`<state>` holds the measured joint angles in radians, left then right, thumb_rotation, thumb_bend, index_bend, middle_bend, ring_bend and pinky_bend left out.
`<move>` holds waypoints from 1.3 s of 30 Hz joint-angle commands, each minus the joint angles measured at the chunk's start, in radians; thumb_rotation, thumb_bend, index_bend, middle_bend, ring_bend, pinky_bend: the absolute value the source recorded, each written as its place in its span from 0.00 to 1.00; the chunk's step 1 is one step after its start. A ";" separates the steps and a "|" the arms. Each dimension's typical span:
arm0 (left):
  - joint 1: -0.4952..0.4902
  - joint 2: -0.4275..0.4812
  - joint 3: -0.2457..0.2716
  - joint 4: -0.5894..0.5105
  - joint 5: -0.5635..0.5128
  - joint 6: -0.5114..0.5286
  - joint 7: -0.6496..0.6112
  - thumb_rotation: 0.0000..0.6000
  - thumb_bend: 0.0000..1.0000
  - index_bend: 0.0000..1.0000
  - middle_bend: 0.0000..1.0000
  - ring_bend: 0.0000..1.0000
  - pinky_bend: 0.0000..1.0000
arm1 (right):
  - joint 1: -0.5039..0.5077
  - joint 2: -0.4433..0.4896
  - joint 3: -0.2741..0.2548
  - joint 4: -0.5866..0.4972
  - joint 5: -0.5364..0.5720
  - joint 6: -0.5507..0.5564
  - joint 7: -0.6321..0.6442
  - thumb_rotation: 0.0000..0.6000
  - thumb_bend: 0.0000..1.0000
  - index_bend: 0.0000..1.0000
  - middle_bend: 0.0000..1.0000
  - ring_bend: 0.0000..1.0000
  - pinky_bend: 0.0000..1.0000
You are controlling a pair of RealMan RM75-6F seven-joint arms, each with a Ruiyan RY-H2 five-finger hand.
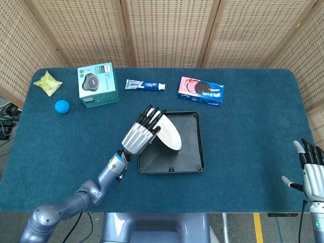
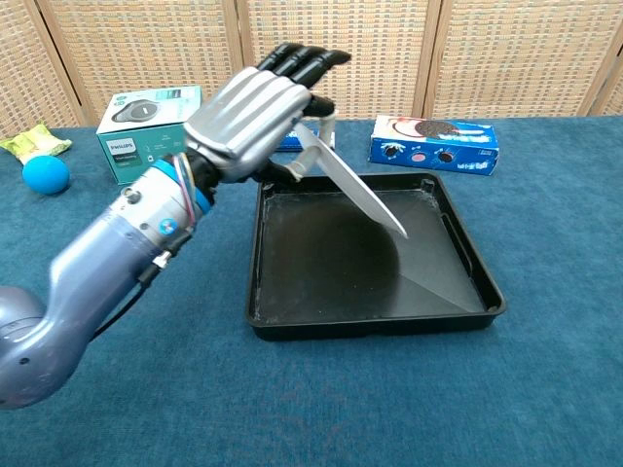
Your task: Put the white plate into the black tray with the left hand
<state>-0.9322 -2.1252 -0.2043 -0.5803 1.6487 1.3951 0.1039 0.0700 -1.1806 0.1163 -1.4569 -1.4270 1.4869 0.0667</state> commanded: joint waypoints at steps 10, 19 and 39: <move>-0.084 -0.098 0.007 0.131 -0.016 -0.051 -0.043 1.00 0.54 0.79 0.06 0.00 0.00 | -0.005 0.002 0.004 0.004 0.008 0.002 0.011 1.00 0.22 0.09 0.00 0.00 0.00; -0.098 -0.123 0.051 0.176 -0.009 -0.080 -0.064 1.00 0.53 0.78 0.05 0.00 0.00 | -0.010 0.006 0.007 -0.002 0.005 0.013 0.021 1.00 0.22 0.09 0.00 0.00 0.00; 0.040 0.090 0.135 -0.050 -0.005 -0.016 -0.078 1.00 0.00 0.03 0.00 0.00 0.00 | -0.012 0.003 -0.004 -0.027 -0.031 0.035 -0.020 1.00 0.22 0.08 0.00 0.00 0.00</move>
<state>-0.9116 -2.0576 -0.0768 -0.6041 1.6441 1.3625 0.0194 0.0578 -1.1776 0.1130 -1.4820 -1.4563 1.5219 0.0488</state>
